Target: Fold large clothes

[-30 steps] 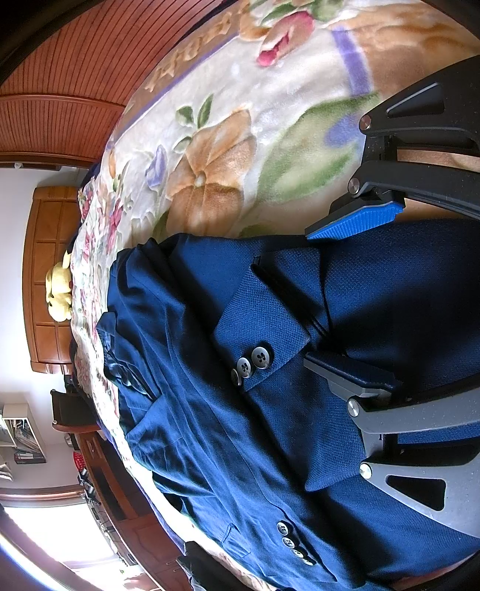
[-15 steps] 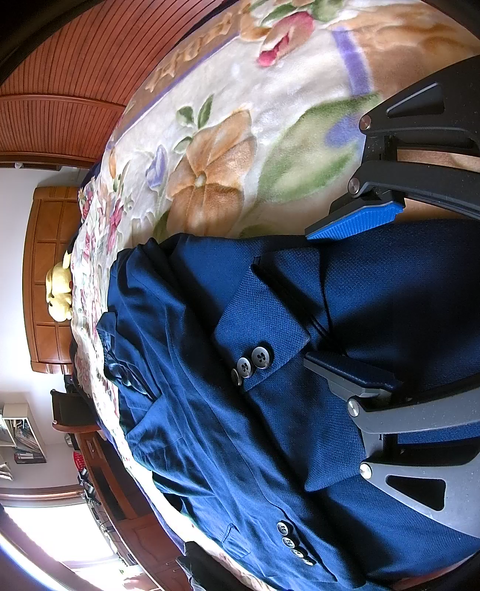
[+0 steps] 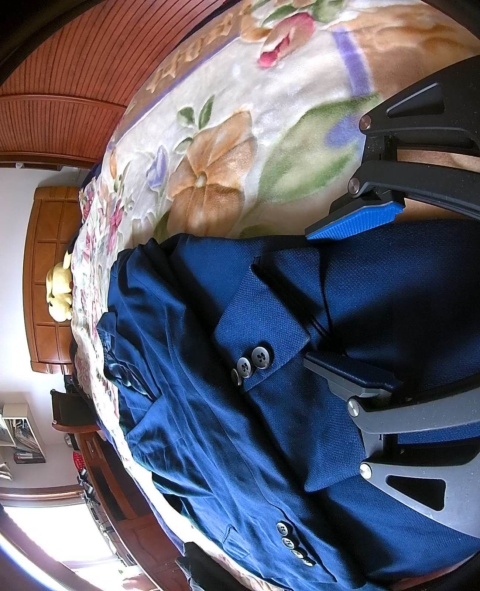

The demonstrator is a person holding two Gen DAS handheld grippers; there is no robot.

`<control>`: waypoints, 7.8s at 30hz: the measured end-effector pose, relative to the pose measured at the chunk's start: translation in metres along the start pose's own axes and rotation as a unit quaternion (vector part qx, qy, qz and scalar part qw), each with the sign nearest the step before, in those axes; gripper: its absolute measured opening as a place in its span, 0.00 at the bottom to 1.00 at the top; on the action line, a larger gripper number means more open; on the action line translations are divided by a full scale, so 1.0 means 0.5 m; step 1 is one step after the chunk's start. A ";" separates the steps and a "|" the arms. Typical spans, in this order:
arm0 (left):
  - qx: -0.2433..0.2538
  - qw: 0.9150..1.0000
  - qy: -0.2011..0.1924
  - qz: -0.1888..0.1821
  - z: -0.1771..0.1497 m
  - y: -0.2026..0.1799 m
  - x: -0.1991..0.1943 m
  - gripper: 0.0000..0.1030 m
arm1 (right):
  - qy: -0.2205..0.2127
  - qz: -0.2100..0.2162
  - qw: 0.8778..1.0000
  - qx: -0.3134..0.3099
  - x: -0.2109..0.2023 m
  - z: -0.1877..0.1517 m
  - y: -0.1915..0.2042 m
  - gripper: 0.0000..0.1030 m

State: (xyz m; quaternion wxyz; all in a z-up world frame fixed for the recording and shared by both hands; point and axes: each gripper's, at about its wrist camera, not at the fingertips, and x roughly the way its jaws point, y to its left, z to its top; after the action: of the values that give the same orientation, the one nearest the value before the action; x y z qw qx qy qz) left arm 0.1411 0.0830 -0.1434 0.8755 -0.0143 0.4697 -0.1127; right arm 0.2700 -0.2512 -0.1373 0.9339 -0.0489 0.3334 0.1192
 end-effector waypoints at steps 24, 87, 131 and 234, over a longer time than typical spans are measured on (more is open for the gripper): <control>-0.009 1.000 -0.017 -0.006 -0.060 -0.001 -0.087 0.25 | 0.079 0.018 0.996 0.030 -0.187 -0.104 -0.068 0.61; 0.081 0.944 -0.313 -0.060 0.190 -0.092 -0.453 0.04 | -0.200 0.000 0.978 -0.063 -0.633 0.004 -0.088 0.07; 0.046 0.996 -0.080 -0.020 0.459 -0.009 0.001 0.13 | -0.010 -0.036 0.999 -0.010 -0.133 0.296 -0.003 0.54; 0.066 0.989 -0.112 -0.070 0.034 -0.124 -0.183 0.25 | -0.017 0.044 0.997 -0.055 -0.422 0.009 0.030 0.52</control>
State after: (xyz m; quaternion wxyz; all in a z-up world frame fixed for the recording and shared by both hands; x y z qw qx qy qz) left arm 0.0948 0.0405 -0.0507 0.9116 -0.0021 0.3579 -0.2023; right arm 0.1109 -0.2758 -0.0003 0.9290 -0.0834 0.3126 0.1796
